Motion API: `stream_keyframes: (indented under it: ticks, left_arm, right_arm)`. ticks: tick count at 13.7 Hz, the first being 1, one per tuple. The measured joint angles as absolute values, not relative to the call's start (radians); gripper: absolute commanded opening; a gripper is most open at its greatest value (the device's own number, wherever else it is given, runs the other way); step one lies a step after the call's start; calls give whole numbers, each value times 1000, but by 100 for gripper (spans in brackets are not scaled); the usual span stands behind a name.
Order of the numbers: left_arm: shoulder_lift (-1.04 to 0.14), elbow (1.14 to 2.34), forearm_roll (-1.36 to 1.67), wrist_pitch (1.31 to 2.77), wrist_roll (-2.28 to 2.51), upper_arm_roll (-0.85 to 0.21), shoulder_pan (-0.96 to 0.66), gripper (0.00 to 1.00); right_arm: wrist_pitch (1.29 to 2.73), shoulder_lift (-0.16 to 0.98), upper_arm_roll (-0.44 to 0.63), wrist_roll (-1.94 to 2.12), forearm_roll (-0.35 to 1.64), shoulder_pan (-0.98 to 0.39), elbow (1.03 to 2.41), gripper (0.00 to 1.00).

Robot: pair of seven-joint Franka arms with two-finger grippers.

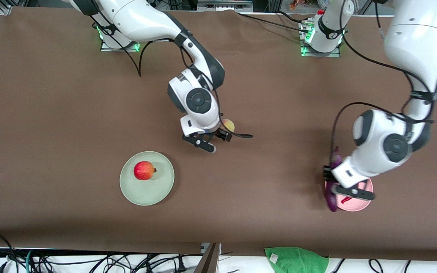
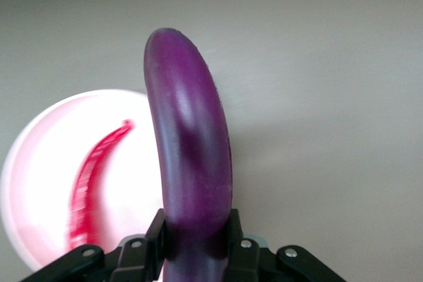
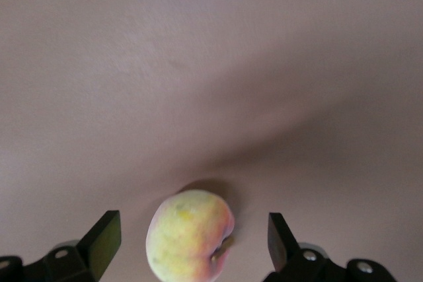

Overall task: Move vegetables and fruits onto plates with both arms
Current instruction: 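Carry the eggplant to the pink plate while the right gripper grasps the peach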

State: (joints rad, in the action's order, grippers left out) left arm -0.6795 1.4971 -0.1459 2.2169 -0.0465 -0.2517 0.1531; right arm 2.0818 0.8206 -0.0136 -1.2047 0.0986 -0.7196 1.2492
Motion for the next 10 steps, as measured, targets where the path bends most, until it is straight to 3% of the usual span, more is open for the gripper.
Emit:
stream_keyframes:
  ticks: [9, 10]
  left_arm:
    - [-742, 1537, -130, 2228, -66, -248, 217, 0]
    - [-749, 1540, -130, 2239, -66, -248, 217, 0]
  right_arm:
    - [2165, 916, -13, -1404, 98, -792, 1261, 97]
    - [2172, 920, -13, -1404, 98, -793, 1261, 82]
